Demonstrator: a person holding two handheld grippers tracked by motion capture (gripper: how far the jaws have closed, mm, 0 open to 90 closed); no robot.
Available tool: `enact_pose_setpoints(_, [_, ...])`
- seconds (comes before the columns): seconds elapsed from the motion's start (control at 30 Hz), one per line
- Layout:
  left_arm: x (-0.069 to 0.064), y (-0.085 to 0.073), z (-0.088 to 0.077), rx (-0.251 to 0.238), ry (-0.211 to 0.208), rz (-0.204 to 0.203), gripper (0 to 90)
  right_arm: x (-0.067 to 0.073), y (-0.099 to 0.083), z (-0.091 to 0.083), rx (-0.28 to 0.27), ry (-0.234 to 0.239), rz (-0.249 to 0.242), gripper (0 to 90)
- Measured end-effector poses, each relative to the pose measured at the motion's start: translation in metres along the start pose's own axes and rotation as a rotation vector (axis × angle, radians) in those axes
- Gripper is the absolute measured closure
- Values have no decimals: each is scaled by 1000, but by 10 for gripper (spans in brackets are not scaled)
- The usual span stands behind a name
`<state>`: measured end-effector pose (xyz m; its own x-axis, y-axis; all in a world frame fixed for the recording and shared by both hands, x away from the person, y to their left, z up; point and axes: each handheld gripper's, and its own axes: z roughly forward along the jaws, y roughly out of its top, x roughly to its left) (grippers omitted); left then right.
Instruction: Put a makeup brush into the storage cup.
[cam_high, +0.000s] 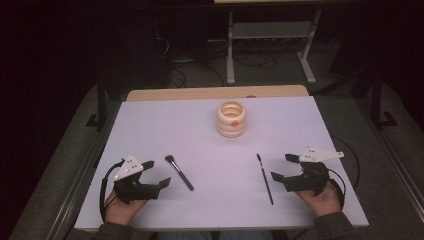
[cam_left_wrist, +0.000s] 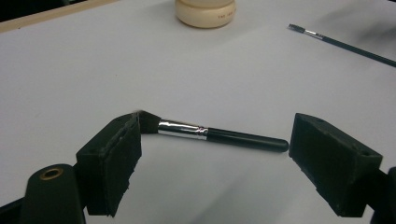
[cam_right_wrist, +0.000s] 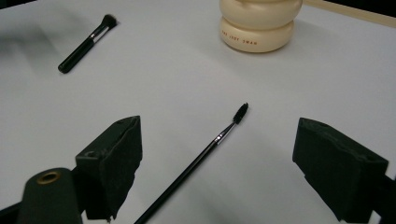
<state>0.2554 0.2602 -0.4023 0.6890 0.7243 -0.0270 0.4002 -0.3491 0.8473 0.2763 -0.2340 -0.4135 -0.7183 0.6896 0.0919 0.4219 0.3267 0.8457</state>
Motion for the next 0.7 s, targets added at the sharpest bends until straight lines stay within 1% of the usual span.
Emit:
enact_pose_setpoints(0.07, [0, 0, 1, 0, 3, 5, 165, 0, 0, 0, -1, 0, -1, 148])
enact_pose_setpoints(0.1, [-1, 0, 1, 2, 2, -7, 165, -1, 0, 0, 0, 1, 0, 152])
enact_pose_setpoints(0.27, [-1, 1, 1, -1, -2, 0, 165, -1, 0, 0, -4, 5, -2, 161])
enact_pose_setpoints(0.43, [0, 1, 1, 1, -2, -2, 166, -2, 0, 2, 9, 4, 3, 160])
enact_pose_setpoints(0.47, [0, 0, 1, -8, 1, -13, 166, -2, 0, 3, 16, -3, 6, 159])
enact_pose_setpoints(0.53, [1, 0, 0, -10, 0, -5, 166, -2, 1, 3, 17, -4, 7, 158])
enact_pose_setpoints(0.57, [0, 0, -1, -9, 3, -19, 166, -1, 2, 3, 15, -6, -2, 152])
enact_pose_setpoints(0.6, [0, 0, -1, -9, 3, -19, 166, -1, 2, 3, 15, -6, -2, 152])
enact_pose_setpoints(0.67, [0, 0, -1, -8, 4, -19, 166, 0, 3, 4, 22, -4, 1, 145])
enact_pose_setpoints(0.7, [-1, -2, -4, -10, 17, -22, 166, 2, 6, 6, 44, 4, 7, 143])
